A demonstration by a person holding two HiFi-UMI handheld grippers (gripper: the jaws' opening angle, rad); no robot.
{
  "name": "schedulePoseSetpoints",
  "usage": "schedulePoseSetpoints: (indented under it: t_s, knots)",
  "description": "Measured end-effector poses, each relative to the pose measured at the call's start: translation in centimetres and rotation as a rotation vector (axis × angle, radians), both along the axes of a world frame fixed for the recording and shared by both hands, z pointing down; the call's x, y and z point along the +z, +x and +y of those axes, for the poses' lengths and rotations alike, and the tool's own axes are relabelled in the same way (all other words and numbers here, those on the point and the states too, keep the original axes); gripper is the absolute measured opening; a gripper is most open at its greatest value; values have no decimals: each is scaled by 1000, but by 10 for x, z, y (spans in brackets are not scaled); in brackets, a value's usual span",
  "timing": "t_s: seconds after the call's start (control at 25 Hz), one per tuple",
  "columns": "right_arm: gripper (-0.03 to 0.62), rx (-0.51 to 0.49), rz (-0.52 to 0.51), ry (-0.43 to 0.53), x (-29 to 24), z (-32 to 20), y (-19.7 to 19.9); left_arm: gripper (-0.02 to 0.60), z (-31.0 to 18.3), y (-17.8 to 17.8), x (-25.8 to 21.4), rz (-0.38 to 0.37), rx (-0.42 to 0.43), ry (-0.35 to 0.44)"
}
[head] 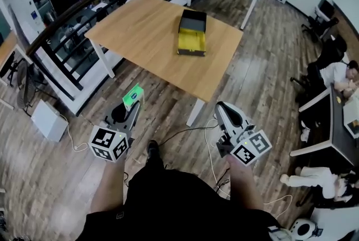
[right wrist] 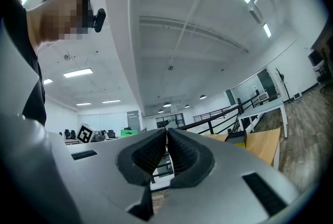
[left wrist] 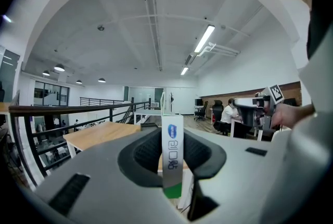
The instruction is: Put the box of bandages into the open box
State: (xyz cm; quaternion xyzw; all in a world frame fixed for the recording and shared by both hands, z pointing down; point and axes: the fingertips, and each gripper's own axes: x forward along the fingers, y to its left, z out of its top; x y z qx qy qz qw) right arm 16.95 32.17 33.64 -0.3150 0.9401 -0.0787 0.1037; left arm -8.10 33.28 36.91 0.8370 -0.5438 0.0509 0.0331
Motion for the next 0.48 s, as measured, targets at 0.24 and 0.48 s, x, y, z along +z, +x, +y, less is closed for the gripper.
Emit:
schedulePoseSetpoints:
  t_s: [0.24, 0.48]
  knots:
    - [38, 17, 14, -24, 6, -35, -9, 97, -39, -9, 7, 17, 18, -7]
    - [38, 22, 27, -45, 9, -76, -35, 97, -83, -32, 17, 33, 31, -30]
